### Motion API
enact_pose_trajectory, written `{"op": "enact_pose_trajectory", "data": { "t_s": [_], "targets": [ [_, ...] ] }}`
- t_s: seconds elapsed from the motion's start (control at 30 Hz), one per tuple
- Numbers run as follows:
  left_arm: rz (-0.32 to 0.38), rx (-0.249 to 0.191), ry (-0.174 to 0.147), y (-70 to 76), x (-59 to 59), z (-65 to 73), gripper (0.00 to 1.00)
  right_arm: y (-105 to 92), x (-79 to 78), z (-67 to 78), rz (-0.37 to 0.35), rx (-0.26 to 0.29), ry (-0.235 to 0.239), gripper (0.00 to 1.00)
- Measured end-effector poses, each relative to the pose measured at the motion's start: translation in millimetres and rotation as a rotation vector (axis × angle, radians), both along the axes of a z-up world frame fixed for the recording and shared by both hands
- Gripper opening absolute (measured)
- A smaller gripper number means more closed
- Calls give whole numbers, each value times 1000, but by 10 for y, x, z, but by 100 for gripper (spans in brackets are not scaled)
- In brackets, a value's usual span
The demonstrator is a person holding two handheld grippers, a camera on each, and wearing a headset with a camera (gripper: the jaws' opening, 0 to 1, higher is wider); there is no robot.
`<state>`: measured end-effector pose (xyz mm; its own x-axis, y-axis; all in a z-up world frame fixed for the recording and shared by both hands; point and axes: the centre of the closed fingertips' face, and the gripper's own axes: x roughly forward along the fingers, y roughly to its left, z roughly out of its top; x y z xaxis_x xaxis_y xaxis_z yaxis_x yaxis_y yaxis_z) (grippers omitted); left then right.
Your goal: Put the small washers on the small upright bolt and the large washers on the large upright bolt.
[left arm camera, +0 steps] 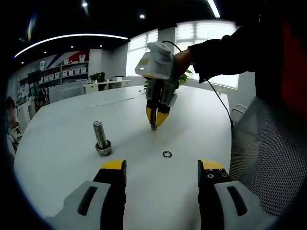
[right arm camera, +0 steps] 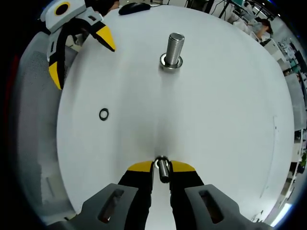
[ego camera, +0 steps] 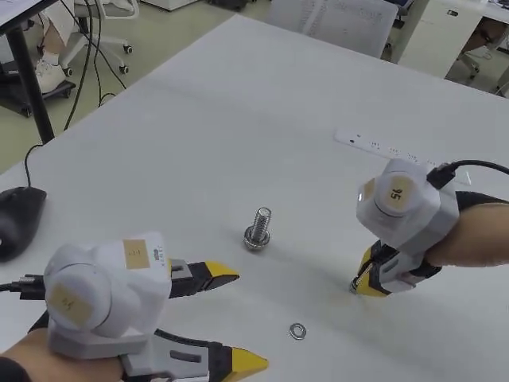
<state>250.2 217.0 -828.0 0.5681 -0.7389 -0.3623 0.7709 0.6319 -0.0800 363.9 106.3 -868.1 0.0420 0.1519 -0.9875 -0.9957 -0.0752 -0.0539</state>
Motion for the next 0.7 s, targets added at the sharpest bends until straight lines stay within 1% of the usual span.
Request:
{"op": "enact_pose_trajectory", "data": {
  "t_s": [0.4,0.7],
  "targets": [
    [-1,4,1,-1,-14,5,59,18,-12,6,-4,13,-2,15],
    [-3,5,-2,-8,-24,9,59,-46,2,18,-26,20,-11,19]
  ]
}}
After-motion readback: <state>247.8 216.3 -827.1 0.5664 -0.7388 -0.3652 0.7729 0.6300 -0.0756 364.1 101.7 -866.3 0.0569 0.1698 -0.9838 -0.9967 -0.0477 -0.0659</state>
